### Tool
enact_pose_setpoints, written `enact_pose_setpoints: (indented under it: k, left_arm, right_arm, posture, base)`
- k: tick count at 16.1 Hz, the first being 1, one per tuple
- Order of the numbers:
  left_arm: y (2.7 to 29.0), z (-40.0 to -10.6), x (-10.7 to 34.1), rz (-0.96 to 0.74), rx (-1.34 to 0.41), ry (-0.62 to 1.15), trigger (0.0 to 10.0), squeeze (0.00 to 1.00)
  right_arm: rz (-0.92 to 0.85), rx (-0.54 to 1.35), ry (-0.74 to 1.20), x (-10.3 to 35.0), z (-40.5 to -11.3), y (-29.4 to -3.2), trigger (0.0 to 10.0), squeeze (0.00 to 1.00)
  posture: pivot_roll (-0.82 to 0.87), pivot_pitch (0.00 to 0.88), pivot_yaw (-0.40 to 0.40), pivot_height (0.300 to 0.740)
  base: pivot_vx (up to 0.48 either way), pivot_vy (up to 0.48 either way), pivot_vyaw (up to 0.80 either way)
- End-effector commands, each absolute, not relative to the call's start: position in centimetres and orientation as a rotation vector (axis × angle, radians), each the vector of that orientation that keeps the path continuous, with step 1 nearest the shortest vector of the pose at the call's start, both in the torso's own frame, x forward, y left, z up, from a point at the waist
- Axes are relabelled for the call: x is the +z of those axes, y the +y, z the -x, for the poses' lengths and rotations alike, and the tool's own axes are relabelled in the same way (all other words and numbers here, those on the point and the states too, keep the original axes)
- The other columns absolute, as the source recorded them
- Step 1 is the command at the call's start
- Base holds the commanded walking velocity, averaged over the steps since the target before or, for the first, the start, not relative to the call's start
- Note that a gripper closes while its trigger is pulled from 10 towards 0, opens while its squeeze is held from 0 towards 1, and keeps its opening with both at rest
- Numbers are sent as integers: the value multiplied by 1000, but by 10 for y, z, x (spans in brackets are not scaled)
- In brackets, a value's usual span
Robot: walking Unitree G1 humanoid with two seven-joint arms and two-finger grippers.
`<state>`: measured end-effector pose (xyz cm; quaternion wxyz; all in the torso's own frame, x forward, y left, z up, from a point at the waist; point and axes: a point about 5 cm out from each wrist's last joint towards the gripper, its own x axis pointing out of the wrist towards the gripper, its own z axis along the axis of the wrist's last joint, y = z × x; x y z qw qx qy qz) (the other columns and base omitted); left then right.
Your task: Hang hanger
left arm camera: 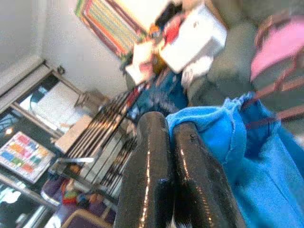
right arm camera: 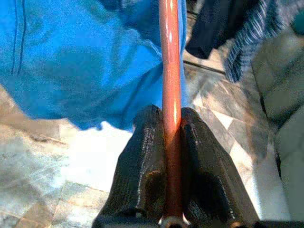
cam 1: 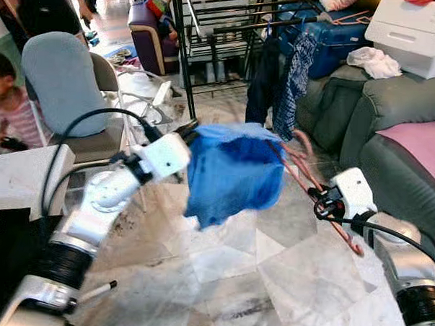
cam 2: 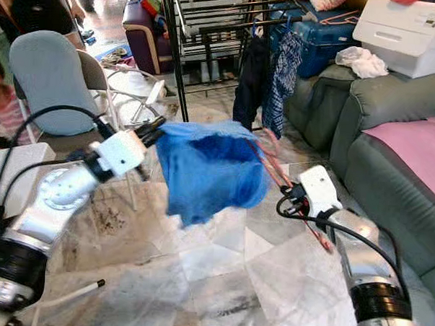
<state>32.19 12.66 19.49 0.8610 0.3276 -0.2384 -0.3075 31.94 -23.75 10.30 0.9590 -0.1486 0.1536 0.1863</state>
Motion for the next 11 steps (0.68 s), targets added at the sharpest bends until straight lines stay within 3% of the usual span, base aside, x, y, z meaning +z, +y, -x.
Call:
enact_pose_setpoints:
  k: [1,4,8,11]
  left_arm:
    - [124,-317,199,-642,-649,-518,10000,0]
    - [86,-293,160,-516,-753,-441,10000,0]
    - [85,-287,142,-472,-727,-363,10000,0]
    - [86,-288,135,-477,-714,-331,10000,0]
  right_arm:
    - [269,300,266,116,-328,-243,10000,0]
    - [144,231,174,133,-345,-227,10000,0]
    - [-50,75,145,146,-361,-232,10000,0]
    - [-125,154,60,165,-369,-208,10000,0]
  posture:
    - [-128,0,94,740]
    - [-128,0,95,740]
    - [-118,0,86,740]
    - [-121,0,86,740]
  base:
    - [0,0,0]
    - [0,0,0]
    - [0,0,0]
    - [0,0,0]
